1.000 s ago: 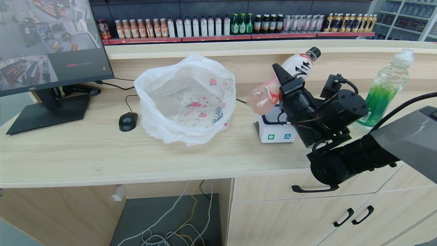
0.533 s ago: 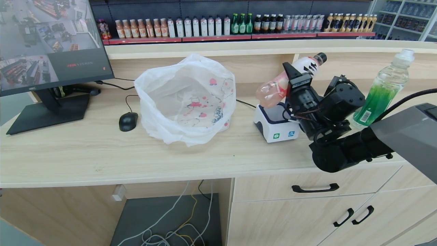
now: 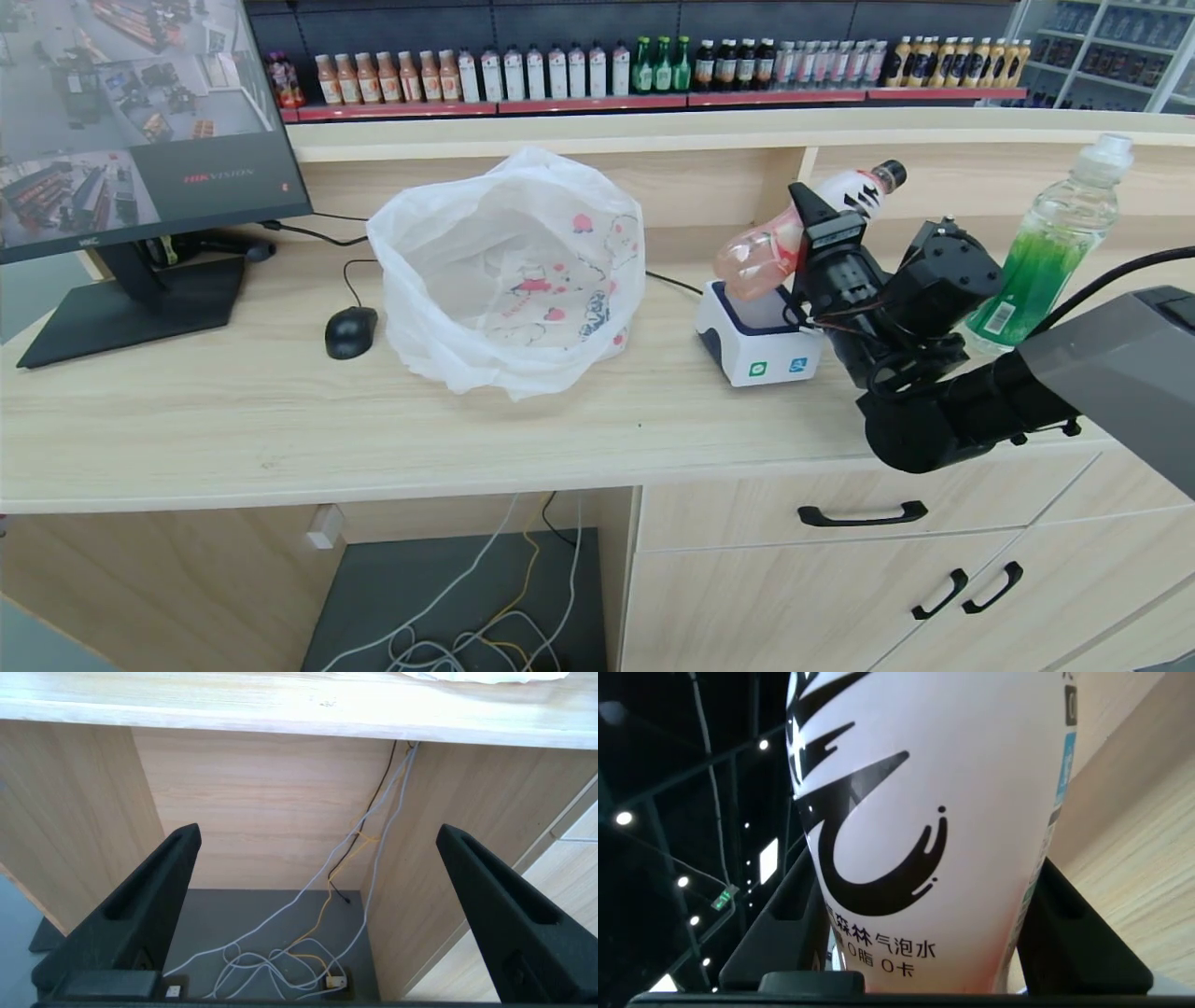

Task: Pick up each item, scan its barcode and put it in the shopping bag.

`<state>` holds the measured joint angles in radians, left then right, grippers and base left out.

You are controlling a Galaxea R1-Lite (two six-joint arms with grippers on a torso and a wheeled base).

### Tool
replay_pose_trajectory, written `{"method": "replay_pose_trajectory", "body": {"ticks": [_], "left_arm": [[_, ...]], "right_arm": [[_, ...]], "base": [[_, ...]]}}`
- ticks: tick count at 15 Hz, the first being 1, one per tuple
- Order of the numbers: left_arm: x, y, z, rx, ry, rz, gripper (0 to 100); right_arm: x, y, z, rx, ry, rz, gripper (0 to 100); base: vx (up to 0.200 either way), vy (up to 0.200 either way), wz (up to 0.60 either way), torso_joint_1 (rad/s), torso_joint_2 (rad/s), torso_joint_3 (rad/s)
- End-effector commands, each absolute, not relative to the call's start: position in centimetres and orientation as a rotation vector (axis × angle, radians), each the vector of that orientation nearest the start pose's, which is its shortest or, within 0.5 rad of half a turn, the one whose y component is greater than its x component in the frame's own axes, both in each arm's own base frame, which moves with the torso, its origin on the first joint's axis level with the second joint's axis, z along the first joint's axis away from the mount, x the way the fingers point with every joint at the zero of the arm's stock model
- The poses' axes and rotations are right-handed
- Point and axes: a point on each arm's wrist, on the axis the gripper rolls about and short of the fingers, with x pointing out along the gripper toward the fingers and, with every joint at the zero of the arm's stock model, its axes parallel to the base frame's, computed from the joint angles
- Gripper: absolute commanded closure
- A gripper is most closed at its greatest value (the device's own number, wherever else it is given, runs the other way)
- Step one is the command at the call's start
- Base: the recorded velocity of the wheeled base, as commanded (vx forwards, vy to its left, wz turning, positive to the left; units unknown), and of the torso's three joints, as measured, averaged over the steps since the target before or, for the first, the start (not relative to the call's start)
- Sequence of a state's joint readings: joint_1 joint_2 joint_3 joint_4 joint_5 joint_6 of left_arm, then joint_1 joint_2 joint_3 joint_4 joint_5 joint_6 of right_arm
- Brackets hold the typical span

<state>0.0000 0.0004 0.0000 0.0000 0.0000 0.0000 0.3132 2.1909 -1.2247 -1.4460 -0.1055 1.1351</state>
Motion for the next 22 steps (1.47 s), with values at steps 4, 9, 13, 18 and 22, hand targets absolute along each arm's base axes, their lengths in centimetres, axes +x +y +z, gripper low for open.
{"method": "replay_pose_trajectory", "body": {"ticks": [4,9,13,18,22], "left_arm": [[-2.3,0.0,7.5,0.000,0.000,0.000,0],[-2.3,0.0,7.5,0.000,0.000,0.000,0],[-2.3,0.0,7.5,0.000,0.000,0.000,0],[-2.3,0.0,7.5,0.000,0.000,0.000,0],[-2.3,0.0,7.5,0.000,0.000,-0.002,0]], "right_arm": [[39.9,12.7,19.6,1.209,-0.298,0.453,100],[39.9,12.7,19.6,1.208,-0.296,0.453,100],[39.7,12.7,18.8,1.205,-0.272,0.439,100],[39.5,12.7,19.3,1.206,-0.286,0.451,100],[39.1,12.5,20.0,1.205,-0.301,0.457,100]], "base": [[0.000,0.000,0.00,0.000,0.00,0.000],[0.000,0.000,0.00,0.000,0.00,0.000],[0.000,0.000,0.00,0.000,0.00,0.000],[0.000,0.000,0.00,0.000,0.00,0.000],[0.000,0.000,0.00,0.000,0.00,0.000]]}}
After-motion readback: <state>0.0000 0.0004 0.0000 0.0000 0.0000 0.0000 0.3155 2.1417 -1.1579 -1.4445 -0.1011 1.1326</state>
